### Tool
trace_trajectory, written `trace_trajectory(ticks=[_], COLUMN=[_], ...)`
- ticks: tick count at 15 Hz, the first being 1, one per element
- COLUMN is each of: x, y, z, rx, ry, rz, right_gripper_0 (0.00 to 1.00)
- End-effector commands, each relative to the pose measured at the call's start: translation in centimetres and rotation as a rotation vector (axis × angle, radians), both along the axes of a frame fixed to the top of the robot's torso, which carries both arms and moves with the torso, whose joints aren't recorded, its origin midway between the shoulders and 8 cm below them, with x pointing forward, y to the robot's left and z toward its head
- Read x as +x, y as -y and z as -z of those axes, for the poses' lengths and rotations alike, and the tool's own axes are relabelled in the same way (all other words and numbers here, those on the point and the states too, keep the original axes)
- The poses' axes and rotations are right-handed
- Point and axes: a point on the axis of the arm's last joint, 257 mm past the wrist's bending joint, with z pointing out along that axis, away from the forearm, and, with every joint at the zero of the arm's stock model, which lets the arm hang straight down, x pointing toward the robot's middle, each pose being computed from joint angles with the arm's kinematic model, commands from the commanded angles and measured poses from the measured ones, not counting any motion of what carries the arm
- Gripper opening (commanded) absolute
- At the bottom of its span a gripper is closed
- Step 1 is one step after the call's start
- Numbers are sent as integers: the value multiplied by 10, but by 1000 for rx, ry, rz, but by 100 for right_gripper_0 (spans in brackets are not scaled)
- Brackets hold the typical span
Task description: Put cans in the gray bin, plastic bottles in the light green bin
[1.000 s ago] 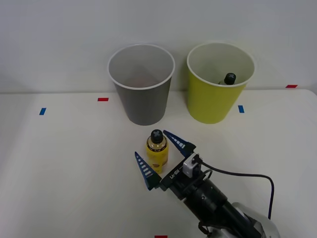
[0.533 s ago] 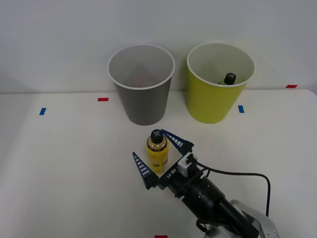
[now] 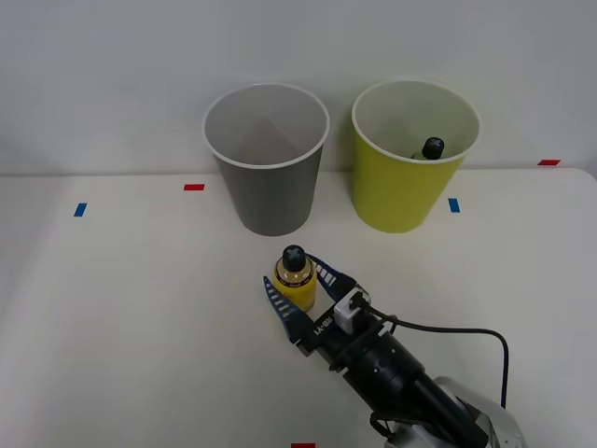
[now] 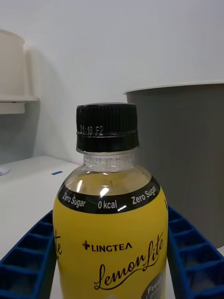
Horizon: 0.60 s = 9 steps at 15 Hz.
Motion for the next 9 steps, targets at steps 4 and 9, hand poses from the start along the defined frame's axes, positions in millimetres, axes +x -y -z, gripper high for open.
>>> trace_trajectory(ticks=[4, 9], x=[2, -23], y=[6, 46], z=[-3, -19], rx=[27, 129], ry=[0, -7], rz=[22, 75], right_gripper_0=[4, 0])
